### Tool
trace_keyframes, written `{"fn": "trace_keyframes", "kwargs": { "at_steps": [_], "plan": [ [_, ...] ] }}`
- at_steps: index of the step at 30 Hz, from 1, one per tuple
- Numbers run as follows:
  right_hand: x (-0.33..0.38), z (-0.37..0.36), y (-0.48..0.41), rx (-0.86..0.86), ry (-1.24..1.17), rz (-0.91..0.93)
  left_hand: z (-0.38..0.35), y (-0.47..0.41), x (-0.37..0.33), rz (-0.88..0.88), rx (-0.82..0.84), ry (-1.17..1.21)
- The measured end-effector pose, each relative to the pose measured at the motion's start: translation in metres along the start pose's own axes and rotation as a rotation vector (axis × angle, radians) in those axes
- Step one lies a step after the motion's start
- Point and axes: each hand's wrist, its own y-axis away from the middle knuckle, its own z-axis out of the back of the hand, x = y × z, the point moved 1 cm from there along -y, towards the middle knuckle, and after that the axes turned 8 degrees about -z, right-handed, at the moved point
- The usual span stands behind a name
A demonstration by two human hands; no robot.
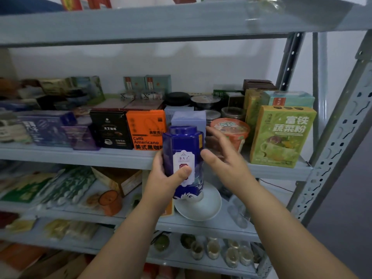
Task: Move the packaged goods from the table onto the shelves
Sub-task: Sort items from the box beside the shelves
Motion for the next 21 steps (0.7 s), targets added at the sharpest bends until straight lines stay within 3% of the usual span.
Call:
{"fn": "trace_keyframes", "kwargs": {
  "at_steps": [2, 4, 13, 16, 21],
  "plan": [
    [0.015, -0.003, -0.005, 0.104, -0.088, -0.07, -0.002, 0.002, -0.004, -0.035, 0.014, -0.054],
    [0.028, -0.001, -0.009, 0.115, -0.027, -0.054, -0.005, 0.002, -0.009, -0.069, 0.013, -0.106],
    [0.063, 0.032, -0.012, -0.091, 0.009, 0.065, -0.024, -0.017, -0.04, -0.248, 0.198, -0.319],
    [0.078, 0.055, -0.018, -0.23, 0.054, 0.091, -0.019, -0.034, -0.045, -0.357, 0.205, -0.55],
    [0.1, 0.086, -0.035, -0.395, 0.183, 0.124, -0.018, -0.068, -0.045, -0.576, 0.205, -1.131]
  ]
}}
